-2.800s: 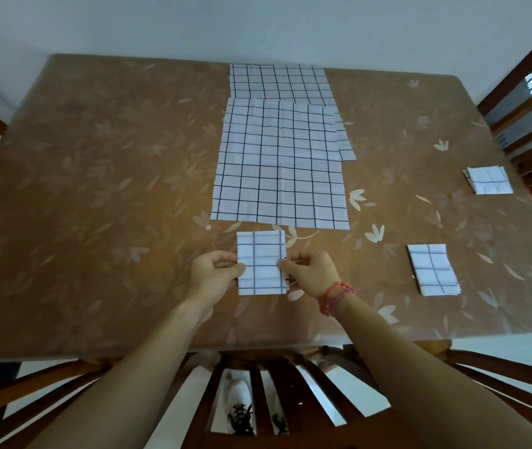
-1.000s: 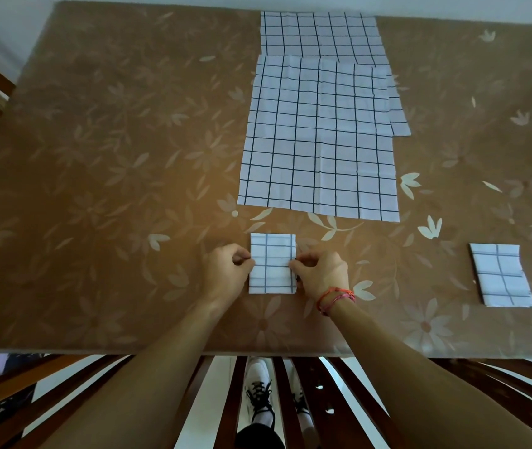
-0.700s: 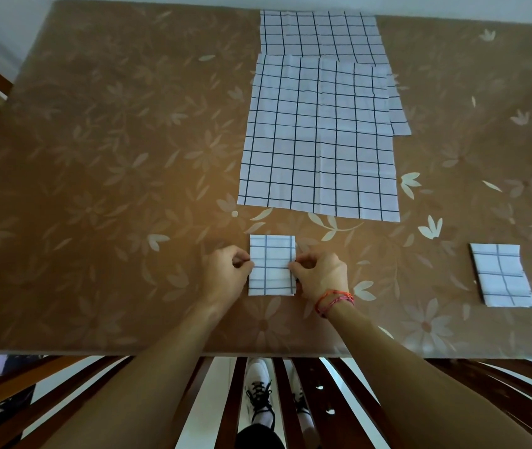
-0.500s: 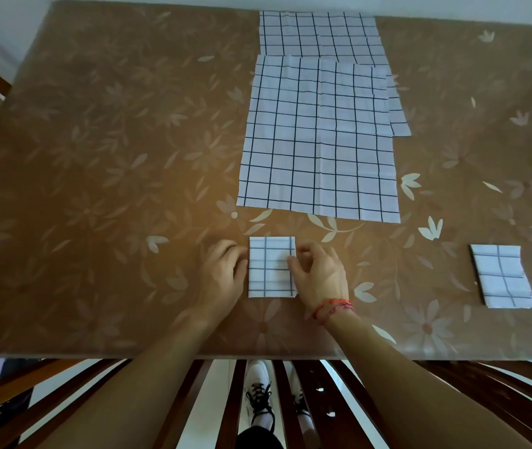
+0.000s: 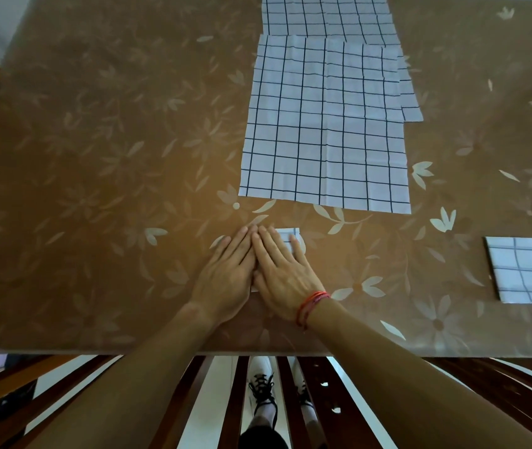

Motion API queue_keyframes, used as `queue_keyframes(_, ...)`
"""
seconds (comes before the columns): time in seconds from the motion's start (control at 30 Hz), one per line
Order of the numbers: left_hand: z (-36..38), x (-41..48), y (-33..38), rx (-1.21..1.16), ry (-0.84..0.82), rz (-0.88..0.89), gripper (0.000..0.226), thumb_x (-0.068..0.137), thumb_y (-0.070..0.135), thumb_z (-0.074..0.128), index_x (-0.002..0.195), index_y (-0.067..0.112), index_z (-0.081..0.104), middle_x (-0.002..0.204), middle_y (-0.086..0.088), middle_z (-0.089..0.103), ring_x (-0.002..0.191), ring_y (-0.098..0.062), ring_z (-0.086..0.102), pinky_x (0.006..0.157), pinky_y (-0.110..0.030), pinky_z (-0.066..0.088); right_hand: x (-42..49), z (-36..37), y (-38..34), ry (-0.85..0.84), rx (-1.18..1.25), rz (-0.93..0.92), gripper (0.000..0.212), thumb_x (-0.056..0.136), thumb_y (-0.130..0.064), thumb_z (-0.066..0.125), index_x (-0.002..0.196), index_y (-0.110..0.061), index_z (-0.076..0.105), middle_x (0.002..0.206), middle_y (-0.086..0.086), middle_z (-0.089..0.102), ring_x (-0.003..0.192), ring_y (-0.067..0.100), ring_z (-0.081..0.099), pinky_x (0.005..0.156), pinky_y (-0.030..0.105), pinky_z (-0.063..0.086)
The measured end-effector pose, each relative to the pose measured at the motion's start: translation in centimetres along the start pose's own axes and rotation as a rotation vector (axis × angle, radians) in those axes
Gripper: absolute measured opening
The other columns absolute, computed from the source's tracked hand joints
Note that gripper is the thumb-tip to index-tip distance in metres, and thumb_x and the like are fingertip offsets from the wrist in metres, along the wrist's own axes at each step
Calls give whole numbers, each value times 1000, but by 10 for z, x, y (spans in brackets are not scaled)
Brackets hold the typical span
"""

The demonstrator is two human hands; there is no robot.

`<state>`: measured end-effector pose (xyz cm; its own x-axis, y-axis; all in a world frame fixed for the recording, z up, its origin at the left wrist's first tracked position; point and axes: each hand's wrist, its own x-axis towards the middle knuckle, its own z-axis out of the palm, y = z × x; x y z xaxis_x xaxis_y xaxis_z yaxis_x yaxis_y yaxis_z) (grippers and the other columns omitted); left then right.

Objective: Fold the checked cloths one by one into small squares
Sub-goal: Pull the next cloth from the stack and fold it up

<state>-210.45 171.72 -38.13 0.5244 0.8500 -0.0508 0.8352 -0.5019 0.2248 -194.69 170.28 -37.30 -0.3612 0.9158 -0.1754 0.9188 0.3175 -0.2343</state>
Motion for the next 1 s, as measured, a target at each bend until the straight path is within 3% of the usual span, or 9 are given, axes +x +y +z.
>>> queue_keyframes(0.33, -2, 0, 0, 98, 3, 24, 52, 100, 21, 26, 149, 4, 30, 159, -11, 23, 148, -20, 15, 120, -37, 14, -17, -14, 50, -64, -155, 3, 69, 98, -47, 22, 150, -2, 23, 159, 14, 18, 148, 26, 16, 118, 53, 18)
queue_keyframes(0.57, -4, -20, 10, 93, -35, 7, 55, 97, 19, 30, 150, 4, 29, 159, -11, 24, 148, -21, 16, 119, -38, 13, -17, -13, 52, -134, -228, -39, 79, 97, -57, 14, 151, 1, 14, 159, 19, 10, 148, 31, 10, 118, 53, 15)
queue_keyframes(0.83, -7, -71, 18, 51, -129, 97, 53, 101, 25, 25, 150, 5, 26, 160, -10, 19, 149, -21, 14, 115, -40, 18, -15, -16, 60, -186, -274, -105, 95, 89, -71, 17, 148, 4, 26, 155, 24, 22, 144, 37, 23, 115, 53, 25)
queue_keyframes(0.9, -11, -68, 19, 58, -151, 85, 52, 101, 25, 25, 148, 5, 29, 159, -10, 21, 148, -20, 15, 116, -40, 17, -15, -21, 63, -223, -282, -126, 97, 88, -72, 14, 150, 2, 20, 157, 23, 15, 146, 35, 17, 116, 52, 23)
queue_keyframes(1.0, -15, -65, 26, -9, -136, 32, 50, 102, 26, 24, 146, 7, 36, 158, -5, 26, 148, -13, 13, 119, -32, 10, -14, -34, 64, -264, -185, -138, 97, 86, -75, 15, 153, -6, -1, 160, 12, -9, 149, 26, -6, 120, 48, 10)
